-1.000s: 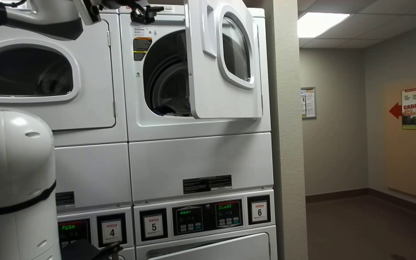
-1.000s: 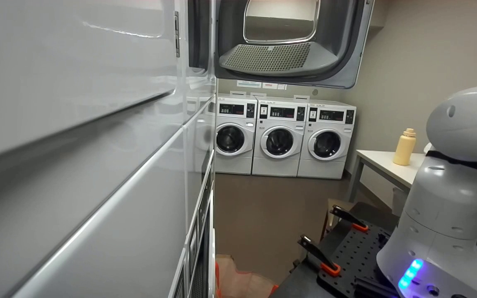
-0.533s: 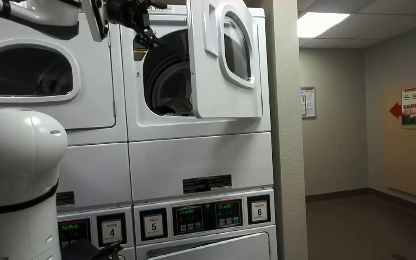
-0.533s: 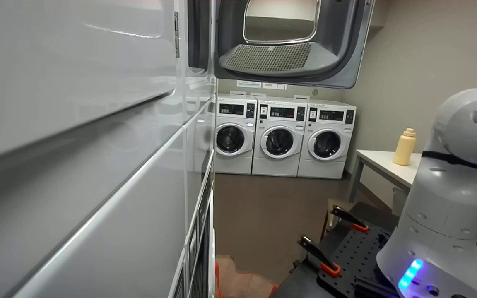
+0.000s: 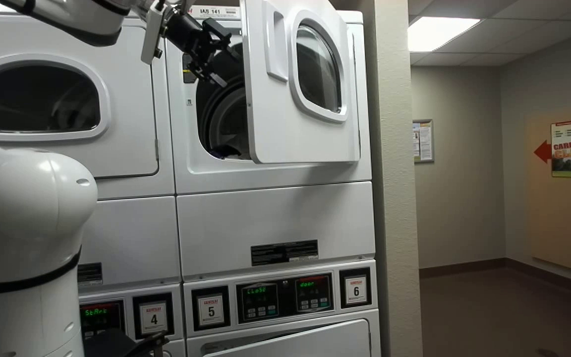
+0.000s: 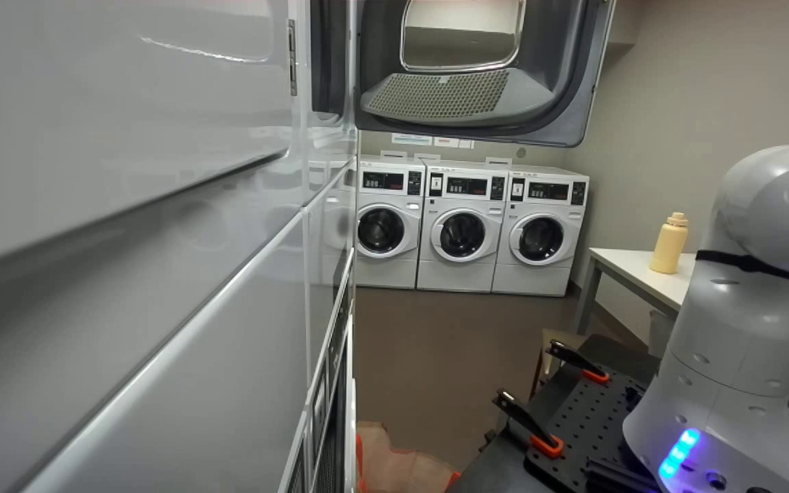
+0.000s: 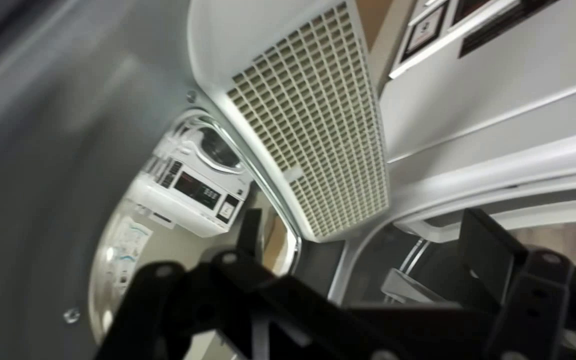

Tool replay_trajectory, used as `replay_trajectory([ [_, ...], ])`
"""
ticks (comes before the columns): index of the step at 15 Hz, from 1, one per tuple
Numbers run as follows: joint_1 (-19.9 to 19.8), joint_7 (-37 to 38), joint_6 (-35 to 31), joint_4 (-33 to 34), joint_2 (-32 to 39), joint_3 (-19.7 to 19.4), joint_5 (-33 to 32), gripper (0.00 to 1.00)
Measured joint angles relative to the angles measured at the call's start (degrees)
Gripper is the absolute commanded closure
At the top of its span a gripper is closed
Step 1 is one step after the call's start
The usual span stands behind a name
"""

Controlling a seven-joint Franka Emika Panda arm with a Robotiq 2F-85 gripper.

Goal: Open the door of the washing machine on the top right

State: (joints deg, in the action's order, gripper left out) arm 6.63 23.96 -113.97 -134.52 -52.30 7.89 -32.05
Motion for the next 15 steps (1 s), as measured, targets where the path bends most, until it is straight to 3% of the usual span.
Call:
replay_trajectory([
  [4,0.00,-7.78,-4.45,1.46,1.82,-1.34,11.61,0.00],
  [6,-0.26,-10.39,-4.41,2.27,2.39,-1.45,14.22,0.00],
  [9,-2.82,-11.83,-1.93,3.85,2.52,-0.46,13.24,0.00],
  [15,-11.10,-11.91,5.68,5.93,0.11,0.70,4.65,0.00],
])
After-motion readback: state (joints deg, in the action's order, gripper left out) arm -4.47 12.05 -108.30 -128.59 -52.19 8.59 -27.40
